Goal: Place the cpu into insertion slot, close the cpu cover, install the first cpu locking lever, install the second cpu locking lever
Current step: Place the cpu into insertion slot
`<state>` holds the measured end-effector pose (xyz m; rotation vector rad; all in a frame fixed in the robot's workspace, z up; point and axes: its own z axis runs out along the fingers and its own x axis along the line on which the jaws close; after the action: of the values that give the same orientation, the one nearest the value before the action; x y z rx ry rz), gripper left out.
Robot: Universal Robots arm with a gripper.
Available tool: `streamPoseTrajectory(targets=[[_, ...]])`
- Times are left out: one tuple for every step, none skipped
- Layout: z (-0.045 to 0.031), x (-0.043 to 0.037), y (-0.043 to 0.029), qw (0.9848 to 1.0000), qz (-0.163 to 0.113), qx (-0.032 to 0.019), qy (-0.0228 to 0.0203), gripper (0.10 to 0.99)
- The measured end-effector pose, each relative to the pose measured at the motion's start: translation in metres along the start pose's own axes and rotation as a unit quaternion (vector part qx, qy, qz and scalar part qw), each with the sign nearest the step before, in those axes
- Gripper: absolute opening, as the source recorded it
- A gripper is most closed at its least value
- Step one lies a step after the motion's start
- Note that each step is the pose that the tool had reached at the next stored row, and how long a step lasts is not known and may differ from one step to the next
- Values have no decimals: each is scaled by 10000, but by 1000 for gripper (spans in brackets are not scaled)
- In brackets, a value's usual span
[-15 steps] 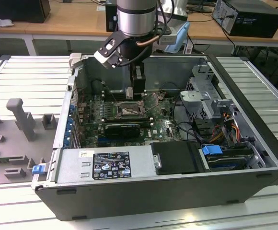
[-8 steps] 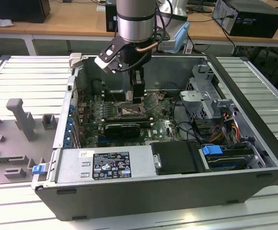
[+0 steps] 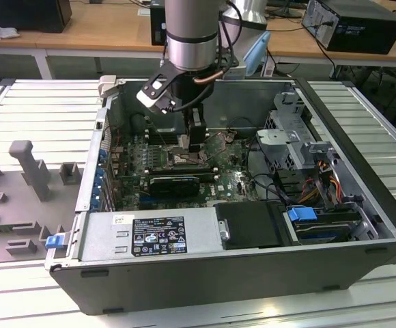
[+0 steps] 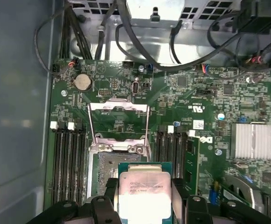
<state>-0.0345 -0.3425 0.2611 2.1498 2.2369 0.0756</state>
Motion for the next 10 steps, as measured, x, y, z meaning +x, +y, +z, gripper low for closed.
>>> streamPoseTrajectory(targets=[[19, 4, -2, 10000, 0, 0, 0, 537], [51, 11, -9, 10000, 0, 0, 0, 537], [113, 27, -50, 10000, -1, -1, 0, 537], [151, 37, -77, 10000, 0, -2, 0, 537], [174, 51, -86, 10000, 0, -2, 0, 537], [194, 66, -90, 10000, 0, -2, 0, 537], [221, 83, -93, 10000, 0, -2, -1, 537], [243, 100, -93, 10000, 0, -3, -1, 537], [258, 109, -94, 10000, 1, -3, 1, 537], [285, 121, -95, 10000, 20, -3, -1, 537]])
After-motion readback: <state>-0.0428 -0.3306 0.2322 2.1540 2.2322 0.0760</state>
